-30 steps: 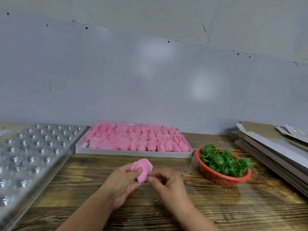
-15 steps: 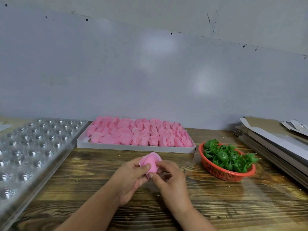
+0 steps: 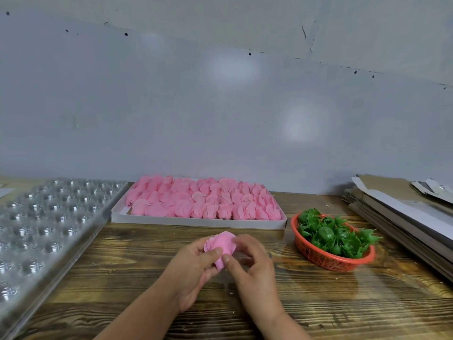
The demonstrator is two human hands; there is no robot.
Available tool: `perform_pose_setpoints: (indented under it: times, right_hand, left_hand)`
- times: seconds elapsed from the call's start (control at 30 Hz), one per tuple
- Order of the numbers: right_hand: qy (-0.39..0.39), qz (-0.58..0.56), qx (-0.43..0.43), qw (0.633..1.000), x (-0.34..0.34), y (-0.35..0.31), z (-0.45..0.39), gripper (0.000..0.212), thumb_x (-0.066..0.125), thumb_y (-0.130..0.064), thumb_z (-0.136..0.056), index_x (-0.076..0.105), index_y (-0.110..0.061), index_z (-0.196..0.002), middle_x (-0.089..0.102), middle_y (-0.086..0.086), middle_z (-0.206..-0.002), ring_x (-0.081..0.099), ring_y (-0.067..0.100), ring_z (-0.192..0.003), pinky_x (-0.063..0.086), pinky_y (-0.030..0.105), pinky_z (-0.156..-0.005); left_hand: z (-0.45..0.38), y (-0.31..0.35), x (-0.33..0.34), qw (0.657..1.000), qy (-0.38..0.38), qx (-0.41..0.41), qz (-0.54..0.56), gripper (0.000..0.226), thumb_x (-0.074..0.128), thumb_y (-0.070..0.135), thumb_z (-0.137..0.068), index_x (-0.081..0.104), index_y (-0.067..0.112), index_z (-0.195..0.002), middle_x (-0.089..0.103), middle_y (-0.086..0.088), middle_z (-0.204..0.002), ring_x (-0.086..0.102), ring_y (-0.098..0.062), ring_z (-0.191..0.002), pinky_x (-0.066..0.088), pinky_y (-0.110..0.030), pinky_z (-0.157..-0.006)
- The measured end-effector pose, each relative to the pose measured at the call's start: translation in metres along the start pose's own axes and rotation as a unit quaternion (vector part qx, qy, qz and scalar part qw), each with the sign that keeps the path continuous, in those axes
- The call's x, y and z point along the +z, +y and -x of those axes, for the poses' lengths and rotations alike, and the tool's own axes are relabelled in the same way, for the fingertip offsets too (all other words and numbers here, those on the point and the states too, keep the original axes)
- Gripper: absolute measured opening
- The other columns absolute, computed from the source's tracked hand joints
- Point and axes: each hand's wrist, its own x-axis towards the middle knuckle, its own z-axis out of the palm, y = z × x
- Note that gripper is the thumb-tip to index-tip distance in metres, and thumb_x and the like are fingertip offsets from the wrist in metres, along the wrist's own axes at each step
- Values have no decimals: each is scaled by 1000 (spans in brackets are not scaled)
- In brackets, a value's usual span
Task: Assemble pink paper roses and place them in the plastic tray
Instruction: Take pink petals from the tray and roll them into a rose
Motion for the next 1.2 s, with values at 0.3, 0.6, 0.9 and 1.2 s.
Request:
perform_pose_setpoints:
  times: [0.3,0.6,0.9,1.2]
  right_hand:
    - [-23,-122,66,990,4,-12,3,28,72,9,-74,67,-14,-89,67,0,-70,59,3,-63,49,18,-60]
    - [-69,-274,146,948,0,-17,2,11,63,3,-83,71,0,-90,69,15,-68,62,15,-57,50,20,-54]
    - [-201,-375,239,873,-2,-22,3,27,64,-20,-73,66,5,-81,58,15,-59,54,17,-48,47,24,-47]
    - [-150,-255,126,947,3,-15,5,26,72,-8,-68,66,2,-91,68,10,-70,60,17,-62,50,22,-60]
  left_hand:
    - [2,-3,7,1000,9,0,21,25,55,4,-91,64,3,-114,72,-22,-99,72,-26,-83,59,-37,-75]
    - [7,-5,9,995,-98,15,-31,81,96,45,-37,71,12,-106,70,-13,-93,67,-19,-79,51,-29,-81]
    - [15,0,15,994,-93,-14,-58,39,83,32,-59,77,12,-91,49,-11,-78,34,-9,-41,31,-20,-39]
    - [9,0,15,996,-31,-37,72,49,67,24,-73,64,-9,-110,63,-18,-74,59,-22,-60,47,-30,-59]
